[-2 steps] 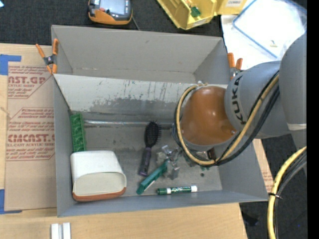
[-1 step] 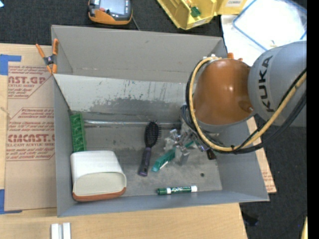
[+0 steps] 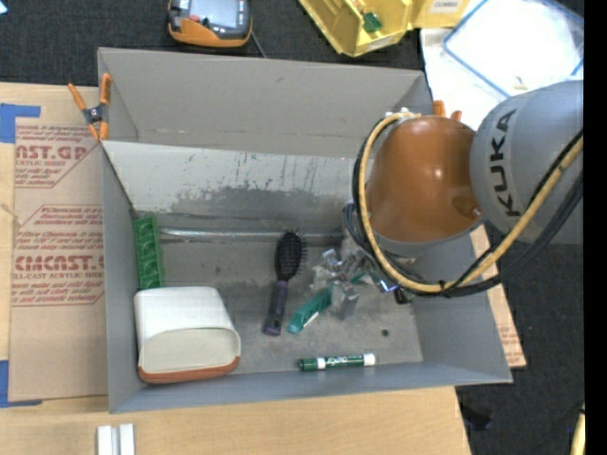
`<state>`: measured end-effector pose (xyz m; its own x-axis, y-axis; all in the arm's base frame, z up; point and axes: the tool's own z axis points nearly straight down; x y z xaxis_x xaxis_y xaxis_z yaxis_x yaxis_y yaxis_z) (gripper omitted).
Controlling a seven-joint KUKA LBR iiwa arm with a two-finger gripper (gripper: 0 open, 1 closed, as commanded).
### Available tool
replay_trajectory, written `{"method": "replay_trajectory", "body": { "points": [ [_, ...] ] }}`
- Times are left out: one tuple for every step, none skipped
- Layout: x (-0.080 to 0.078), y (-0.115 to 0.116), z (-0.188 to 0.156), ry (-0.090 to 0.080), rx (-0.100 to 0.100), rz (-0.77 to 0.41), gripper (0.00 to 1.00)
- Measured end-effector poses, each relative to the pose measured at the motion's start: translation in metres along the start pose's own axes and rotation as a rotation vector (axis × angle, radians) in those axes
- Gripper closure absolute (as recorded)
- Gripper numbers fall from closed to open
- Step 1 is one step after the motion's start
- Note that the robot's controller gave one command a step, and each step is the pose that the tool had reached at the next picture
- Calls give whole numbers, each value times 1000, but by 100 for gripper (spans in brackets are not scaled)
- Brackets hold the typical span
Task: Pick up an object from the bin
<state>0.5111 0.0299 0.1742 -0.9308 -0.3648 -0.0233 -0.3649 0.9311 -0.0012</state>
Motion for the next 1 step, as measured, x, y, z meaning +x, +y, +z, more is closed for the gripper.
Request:
{"method": "replay_trajectory", "body": {
  "points": [
    [-8,0,-81,-4,2,-1,100]
  ]
}}
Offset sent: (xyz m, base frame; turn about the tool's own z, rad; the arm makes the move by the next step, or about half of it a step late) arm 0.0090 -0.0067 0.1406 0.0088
